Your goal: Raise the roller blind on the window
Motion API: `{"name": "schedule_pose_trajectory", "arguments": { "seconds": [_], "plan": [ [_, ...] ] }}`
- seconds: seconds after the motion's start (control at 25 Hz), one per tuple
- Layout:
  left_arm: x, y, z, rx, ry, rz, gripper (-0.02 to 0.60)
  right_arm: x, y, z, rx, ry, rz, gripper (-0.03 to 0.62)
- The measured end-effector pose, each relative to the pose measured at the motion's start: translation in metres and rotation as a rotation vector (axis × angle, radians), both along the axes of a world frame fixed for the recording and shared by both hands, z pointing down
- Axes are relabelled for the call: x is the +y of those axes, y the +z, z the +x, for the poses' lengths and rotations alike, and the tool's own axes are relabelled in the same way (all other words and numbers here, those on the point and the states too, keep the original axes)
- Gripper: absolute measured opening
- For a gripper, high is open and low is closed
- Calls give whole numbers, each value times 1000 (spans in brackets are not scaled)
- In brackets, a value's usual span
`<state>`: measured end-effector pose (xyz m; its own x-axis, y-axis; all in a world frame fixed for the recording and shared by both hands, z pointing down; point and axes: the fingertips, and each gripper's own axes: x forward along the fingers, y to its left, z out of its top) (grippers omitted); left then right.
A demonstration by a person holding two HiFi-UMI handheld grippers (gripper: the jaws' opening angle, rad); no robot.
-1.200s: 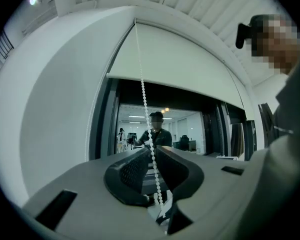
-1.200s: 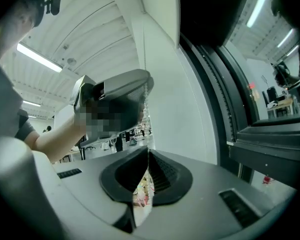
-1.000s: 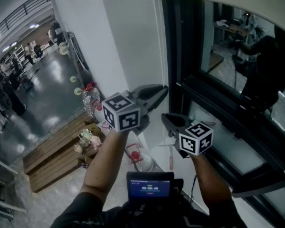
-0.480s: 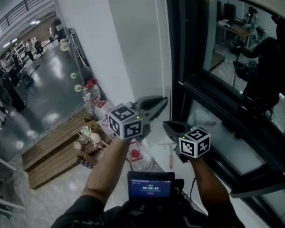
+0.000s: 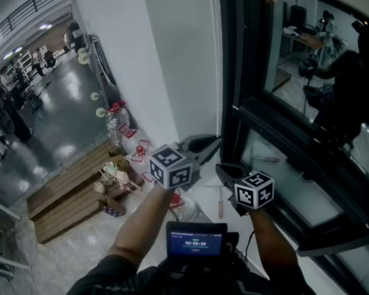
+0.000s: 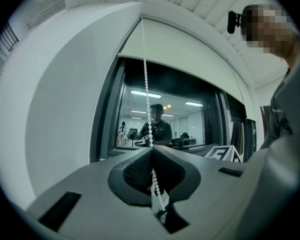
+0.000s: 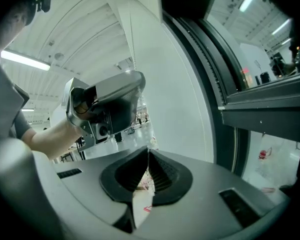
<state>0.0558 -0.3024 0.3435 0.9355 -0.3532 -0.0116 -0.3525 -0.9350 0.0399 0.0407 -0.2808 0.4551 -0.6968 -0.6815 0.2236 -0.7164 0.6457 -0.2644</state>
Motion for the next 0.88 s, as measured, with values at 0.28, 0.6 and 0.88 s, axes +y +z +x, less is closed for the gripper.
{"name": "schedule_pose_trajectory", "arguments": {
  "seconds": [0.28, 0.6, 0.88],
  "plan": [
    [1, 13, 2, -23, 5, -10, 8, 3, 12, 2, 22, 0, -38, 12],
    [9, 25, 3, -18, 38, -33, 8, 13, 24, 18, 152, 42, -51, 46],
    [14, 27, 4, 1, 58, -35, 8, 19, -62, 59, 129, 104, 115, 72]
  ]
}}
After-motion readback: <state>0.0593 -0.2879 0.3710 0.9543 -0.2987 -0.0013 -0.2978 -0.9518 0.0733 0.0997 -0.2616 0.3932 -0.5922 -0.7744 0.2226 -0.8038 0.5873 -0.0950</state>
